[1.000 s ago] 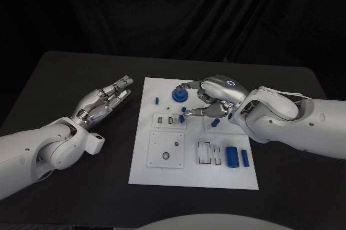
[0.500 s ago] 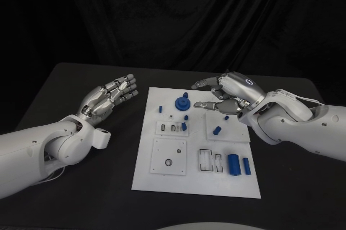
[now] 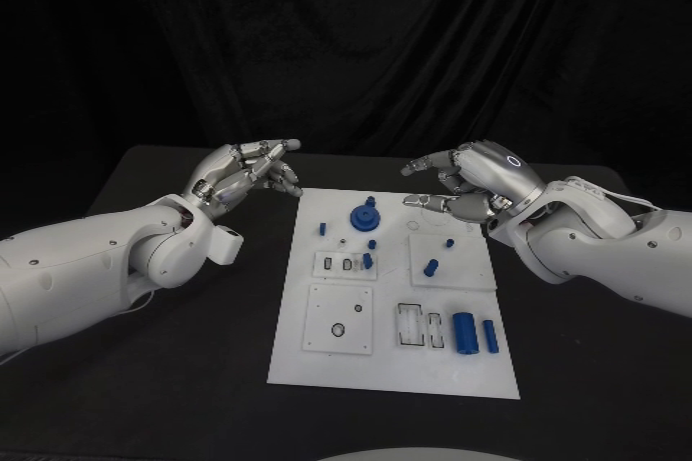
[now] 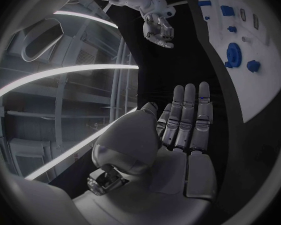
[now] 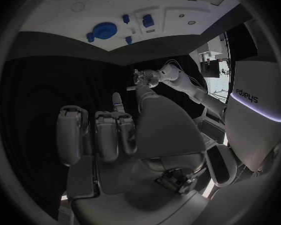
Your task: Assemble the parts on the task board
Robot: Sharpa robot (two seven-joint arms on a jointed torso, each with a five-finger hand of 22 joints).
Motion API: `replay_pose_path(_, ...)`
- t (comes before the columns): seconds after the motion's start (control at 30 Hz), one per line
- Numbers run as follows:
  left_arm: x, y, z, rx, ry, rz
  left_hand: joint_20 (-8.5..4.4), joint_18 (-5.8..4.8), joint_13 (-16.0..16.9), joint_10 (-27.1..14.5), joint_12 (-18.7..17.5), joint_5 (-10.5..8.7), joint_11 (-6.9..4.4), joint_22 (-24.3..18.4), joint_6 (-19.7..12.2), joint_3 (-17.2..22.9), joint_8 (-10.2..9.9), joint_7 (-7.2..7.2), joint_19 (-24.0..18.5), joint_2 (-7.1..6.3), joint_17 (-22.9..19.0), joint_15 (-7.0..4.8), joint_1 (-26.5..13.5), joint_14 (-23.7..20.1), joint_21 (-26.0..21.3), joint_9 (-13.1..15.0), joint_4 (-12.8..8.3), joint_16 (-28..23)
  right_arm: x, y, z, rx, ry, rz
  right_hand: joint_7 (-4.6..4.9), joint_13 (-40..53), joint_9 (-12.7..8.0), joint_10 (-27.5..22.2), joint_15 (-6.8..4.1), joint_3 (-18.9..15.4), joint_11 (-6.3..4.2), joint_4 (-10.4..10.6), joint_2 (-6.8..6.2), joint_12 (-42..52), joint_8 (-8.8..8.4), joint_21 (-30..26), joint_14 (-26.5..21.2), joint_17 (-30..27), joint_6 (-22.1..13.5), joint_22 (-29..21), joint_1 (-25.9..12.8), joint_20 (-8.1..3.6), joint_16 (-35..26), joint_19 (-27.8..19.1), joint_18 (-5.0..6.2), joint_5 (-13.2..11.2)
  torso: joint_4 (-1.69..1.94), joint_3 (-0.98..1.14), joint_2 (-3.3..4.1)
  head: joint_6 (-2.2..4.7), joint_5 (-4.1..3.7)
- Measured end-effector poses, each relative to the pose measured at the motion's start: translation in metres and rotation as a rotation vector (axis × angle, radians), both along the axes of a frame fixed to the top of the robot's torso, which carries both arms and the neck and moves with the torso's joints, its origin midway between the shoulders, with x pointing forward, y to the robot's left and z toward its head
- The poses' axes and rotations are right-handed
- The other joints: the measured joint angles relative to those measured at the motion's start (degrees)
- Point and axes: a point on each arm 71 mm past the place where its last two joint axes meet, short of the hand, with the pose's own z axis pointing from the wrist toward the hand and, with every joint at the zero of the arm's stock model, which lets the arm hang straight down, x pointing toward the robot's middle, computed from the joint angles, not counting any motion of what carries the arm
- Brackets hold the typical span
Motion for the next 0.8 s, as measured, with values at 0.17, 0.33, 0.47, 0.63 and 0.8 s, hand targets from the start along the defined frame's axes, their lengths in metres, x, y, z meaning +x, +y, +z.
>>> replay_pose_path(0.17,0.002,-0.024,-0.004,0.175,-0.025,-0.064,-2.98,0.0,20.91,4.13,23.43,-4.43,-3.13,9.13,6.37,10.88,2.87,1.11,1.25,-3.77,15.92,-3.2,6.01,3.15,12.04,0.47,-0.6,18.44,0.004,-0.003,-0.001,-0.006,-0.003,-0.012,-0.06,0.0,-0.22,0.0,0.0,0.23,0.0,-0.23,0.3,0.0,0.0,0.2,0.0,0.0,0.06,0.0,0.3,0.0,0.0,0.0,0.0,0.65,-0.34,0.6,-0.9,-0.51,0.98)
replay_pose_path(0.33,-0.007,-0.052,-0.01,0.429,-0.126,-0.125,-4.39,0.0,42.08,24.16,38.15,-11.15,-1.21,17.51,11.54,11.8,6.21,1.8,3.13,-7.1,47.84,-3.84,3.39,29.51,23.02,1.39,-0.68,34.4,0.006,-0.007,-0.001,-0.01,-0.003,-0.023,-0.11,0.0,-0.45,0.0,0.0,0.23,0.0,-0.23,0.9,0.0,0.0,0.51,0.0,0.0,0.75,0.0,-0.04,0.0,0.0,0.0,0.0,1.31,-0.77,1.49,-1.85,-1.6,2.02)
replay_pose_path(0.47,-0.017,-0.071,-0.011,0.599,-0.231,-0.148,-4.76,-2.11,43.29,32.53,38.15,-14.12,-1.87,37.96,15.69,8.93,8.64,0.99,14.96,-8.37,52.87,-4.37,-2.52,40.24,39.8,3.07,-0.54,39.59,0.007,-0.012,-0.002,-0.014,-0.001,-0.037,0.09,0.0,-0.72,0.0,0.0,0.23,0.0,-0.23,1.58,0.0,0.0,0.53,0.0,0.0,1.16,0.0,-0.11,0.0,0.0,0.0,0.0,2.23,-1.09,2.01,-2.41,-2.27,2.33)
replay_pose_path(0.63,-0.023,-0.089,-0.003,0.764,-0.32,-0.147,-5.24,-5.49,43.28,33.89,38.15,-17.63,-3.77,59.01,17.33,5.22,11.03,-0.03,30.11,-9.93,52.97,-5.23,-8.04,40.66,52.51,6.31,-0.39,39.65,0.007,-0.015,-0.003,-0.017,0.004,-0.045,0.09,0.0,-1.22,0.0,0.0,0.39,0.0,-0.07,2.47,0.0,0.0,0.78,0.0,0.0,1.76,0.0,-0.4,0.0,0.0,0.0,0.0,4.67,-1.28,2.41,-2.91,-3.01,2.52)
replay_pose_path(0.8,-0.022,-0.106,0.009,0.901,-0.339,-0.126,-5.7,-5.42,43.29,34.75,43.55,-20.65,-4.81,60.66,17.16,1.97,12.67,-0.19,33.1,-8.15,52.96,-5.43,-15.29,40.47,54.47,9.8,-0.22,39.65,0.008,-0.017,-0.004,-0.023,0.015,-0.054,0.1,0.0,-1.38,-0.06,0.0,0.39,0.06,-0.07,2.76,0.0,0.0,0.78,0.0,0.0,2.16,0.0,-0.7,0.0,0.0,0.0,-0.01,5.5,-1.54,2.71,-3.25,-3.86,2.7)
